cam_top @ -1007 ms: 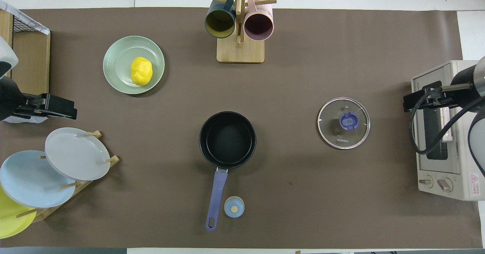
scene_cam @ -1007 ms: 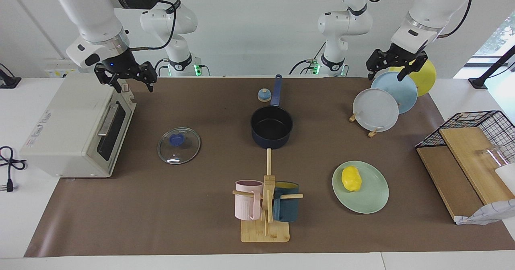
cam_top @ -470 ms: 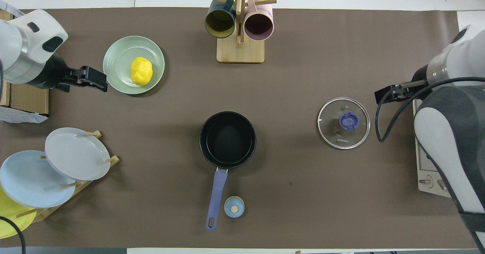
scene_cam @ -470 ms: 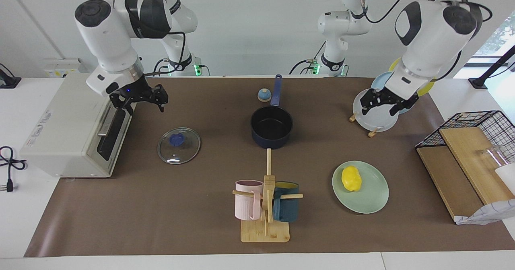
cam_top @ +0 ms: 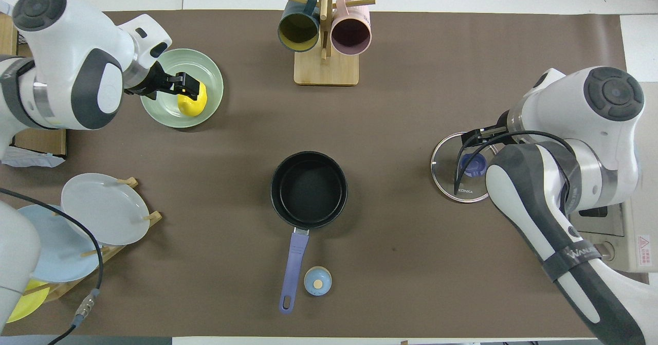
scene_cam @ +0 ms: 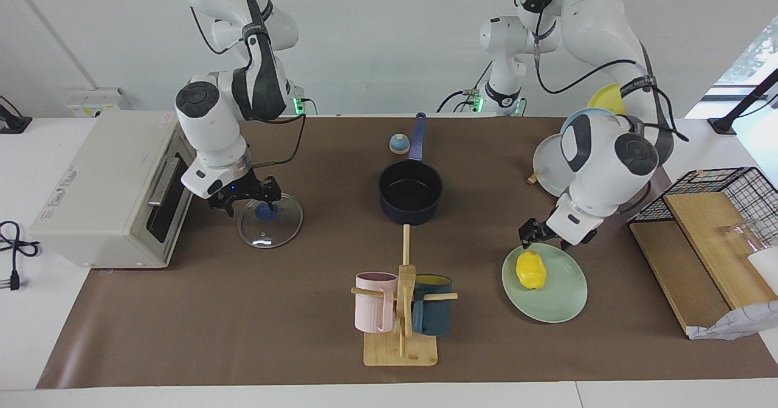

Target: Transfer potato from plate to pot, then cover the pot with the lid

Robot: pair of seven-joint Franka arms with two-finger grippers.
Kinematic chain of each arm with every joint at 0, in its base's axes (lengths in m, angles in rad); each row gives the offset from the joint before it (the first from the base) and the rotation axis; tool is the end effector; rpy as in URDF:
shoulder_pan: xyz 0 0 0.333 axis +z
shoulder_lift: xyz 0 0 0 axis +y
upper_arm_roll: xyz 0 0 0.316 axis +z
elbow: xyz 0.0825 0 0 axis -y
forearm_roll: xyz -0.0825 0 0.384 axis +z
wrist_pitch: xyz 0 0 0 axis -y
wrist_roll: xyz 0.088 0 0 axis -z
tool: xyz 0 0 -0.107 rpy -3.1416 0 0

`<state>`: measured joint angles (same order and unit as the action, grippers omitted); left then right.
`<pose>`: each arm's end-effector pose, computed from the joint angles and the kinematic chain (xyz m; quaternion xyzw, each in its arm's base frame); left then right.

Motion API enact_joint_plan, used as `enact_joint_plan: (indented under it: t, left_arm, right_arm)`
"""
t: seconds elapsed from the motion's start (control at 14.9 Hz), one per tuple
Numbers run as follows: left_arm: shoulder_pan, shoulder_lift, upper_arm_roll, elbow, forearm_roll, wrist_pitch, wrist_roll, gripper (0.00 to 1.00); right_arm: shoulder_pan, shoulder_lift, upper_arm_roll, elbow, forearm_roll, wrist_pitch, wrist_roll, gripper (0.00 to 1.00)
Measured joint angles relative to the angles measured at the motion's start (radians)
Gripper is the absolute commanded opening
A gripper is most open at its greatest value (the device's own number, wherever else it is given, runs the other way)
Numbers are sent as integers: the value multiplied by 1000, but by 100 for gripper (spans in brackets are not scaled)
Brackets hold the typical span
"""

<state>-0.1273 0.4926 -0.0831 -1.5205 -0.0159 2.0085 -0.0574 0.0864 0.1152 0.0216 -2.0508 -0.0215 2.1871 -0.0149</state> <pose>0.6782 -0.1371 0.3762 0.9973 -0.0682 -0.0051 0.0264 0.5695 0.0607 0.3853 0.9976 0.0674 0.0109 0.0071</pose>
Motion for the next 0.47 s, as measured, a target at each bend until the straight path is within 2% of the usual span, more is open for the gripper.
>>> enact_joint_plan:
  t: [0.2, 0.47]
  left_arm:
    - [-9, 43, 0, 13, 63, 30, -2, 100]
    - [-10, 51, 1, 13, 71, 62, -2, 100]
  right_arm:
    - [0, 0, 0, -72, 1, 79, 1, 100]
    - [19, 0, 0, -131, 1, 122, 1, 98]
